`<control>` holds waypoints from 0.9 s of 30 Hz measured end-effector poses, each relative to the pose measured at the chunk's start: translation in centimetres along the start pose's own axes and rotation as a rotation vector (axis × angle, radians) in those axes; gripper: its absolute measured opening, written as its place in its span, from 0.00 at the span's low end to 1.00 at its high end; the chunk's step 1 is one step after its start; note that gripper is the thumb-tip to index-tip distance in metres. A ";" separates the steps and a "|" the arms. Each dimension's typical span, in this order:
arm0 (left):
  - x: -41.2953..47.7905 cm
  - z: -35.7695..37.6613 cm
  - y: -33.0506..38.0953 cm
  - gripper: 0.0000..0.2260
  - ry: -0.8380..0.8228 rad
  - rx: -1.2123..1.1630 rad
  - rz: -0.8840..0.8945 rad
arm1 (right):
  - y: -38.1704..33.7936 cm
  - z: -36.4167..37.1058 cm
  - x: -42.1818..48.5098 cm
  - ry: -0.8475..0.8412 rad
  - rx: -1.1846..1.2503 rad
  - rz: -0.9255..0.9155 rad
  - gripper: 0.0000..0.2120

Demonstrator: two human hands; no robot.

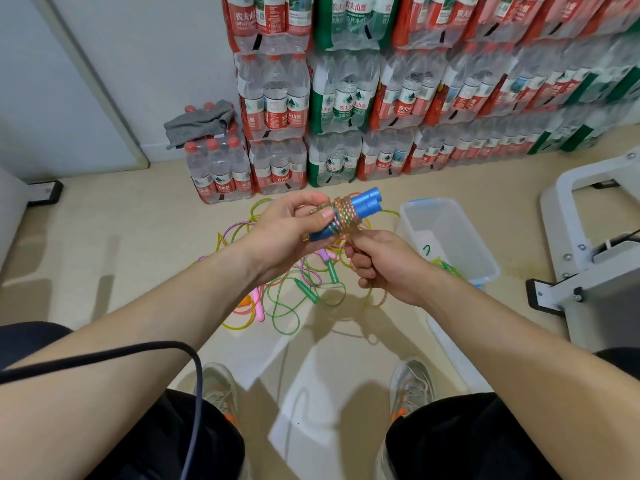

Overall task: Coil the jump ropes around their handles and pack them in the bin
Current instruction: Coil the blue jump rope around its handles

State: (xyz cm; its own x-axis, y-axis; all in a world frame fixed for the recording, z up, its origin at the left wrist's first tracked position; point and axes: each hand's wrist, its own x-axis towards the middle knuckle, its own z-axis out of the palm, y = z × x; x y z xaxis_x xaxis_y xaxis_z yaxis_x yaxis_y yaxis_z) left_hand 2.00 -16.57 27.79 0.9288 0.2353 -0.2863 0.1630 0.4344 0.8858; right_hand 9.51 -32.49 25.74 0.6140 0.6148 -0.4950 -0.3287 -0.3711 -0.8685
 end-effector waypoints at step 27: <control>1.3 -1.0 -0.7 0.13 0.186 1.067 0.281 | -4.8 -2.2 -2.4 0.145 -1.300 -0.469 0.08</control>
State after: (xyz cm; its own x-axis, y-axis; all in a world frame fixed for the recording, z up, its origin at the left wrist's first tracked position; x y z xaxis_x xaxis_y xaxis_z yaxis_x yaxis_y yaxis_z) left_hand 2.73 -15.72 26.40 0.9279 0.3728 0.0018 0.2405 -0.6022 0.7613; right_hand 11.21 -33.74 31.12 0.5743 0.8136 -0.0905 0.7736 -0.5756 -0.2649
